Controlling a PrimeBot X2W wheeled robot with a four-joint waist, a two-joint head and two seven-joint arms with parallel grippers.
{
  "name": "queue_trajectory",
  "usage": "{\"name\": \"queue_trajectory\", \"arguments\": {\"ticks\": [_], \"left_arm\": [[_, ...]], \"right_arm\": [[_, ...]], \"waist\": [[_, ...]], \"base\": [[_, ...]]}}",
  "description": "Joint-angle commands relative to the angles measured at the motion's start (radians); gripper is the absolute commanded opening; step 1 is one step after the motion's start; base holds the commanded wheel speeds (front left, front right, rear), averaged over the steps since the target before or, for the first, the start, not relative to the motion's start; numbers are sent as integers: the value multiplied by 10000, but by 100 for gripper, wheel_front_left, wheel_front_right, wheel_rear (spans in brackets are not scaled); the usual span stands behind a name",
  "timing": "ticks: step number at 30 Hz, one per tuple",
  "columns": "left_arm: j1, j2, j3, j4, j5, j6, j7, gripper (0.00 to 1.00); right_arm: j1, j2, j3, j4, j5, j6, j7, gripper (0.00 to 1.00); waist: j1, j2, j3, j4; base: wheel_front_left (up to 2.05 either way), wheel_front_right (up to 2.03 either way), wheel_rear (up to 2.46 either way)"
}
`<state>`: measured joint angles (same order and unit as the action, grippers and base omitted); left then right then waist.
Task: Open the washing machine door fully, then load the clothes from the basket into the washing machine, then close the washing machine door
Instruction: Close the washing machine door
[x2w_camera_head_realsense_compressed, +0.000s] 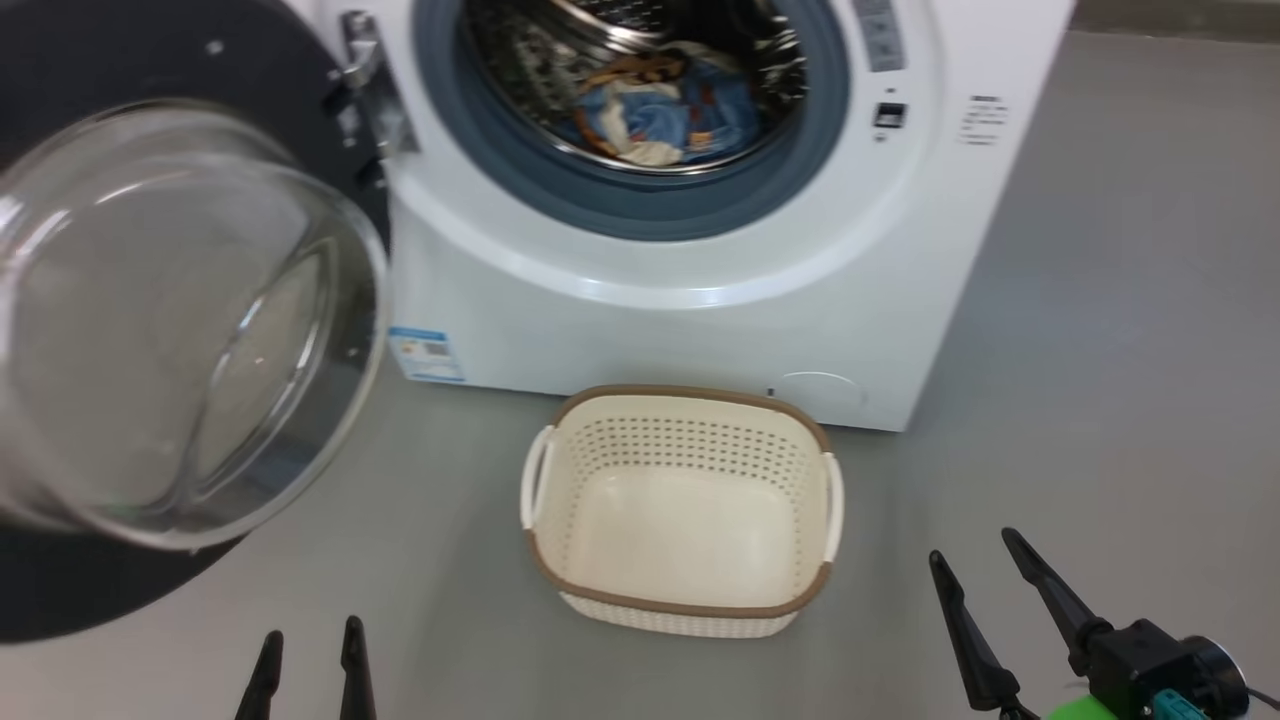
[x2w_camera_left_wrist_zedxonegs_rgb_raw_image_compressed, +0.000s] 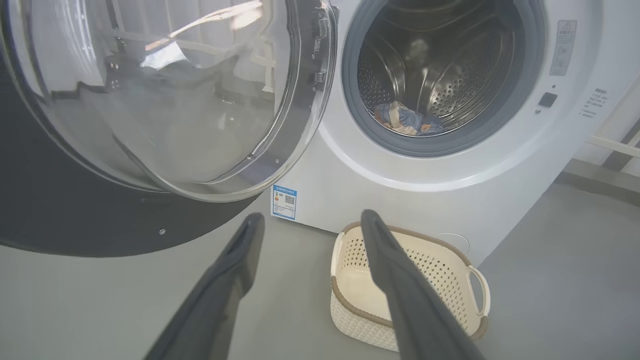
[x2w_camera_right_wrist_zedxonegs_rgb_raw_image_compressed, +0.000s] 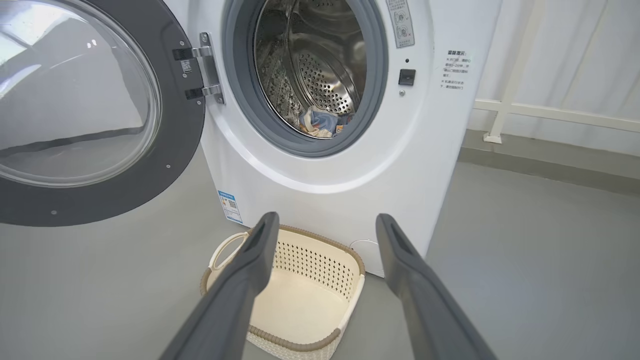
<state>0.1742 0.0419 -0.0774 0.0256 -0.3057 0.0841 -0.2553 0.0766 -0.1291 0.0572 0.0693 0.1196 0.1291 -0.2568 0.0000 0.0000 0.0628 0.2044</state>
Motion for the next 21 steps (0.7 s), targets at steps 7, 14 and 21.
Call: {"name": "queue_trajectory", "arguments": {"ticks": [7,14,21], "left_arm": [[-477,83,221,-275,-252,248,-65,100],[-404,83,194,-311,-339,424,-65,100],[-233,83,330,-489,-423,585,-65,100]], "right_arm": [[-780,-396,732,-89,-28,16,-49,100],[-1023,-559,1194,34,26,16,-49,100],[-1281,-705,1659,157,87,16,-49,100]], "waist": [[0,0,86,2025],[0,0,-68,2978],[0,0,-94,3306]], "base": [[0,0,0],[0,0,0],[0,0,0]]}}
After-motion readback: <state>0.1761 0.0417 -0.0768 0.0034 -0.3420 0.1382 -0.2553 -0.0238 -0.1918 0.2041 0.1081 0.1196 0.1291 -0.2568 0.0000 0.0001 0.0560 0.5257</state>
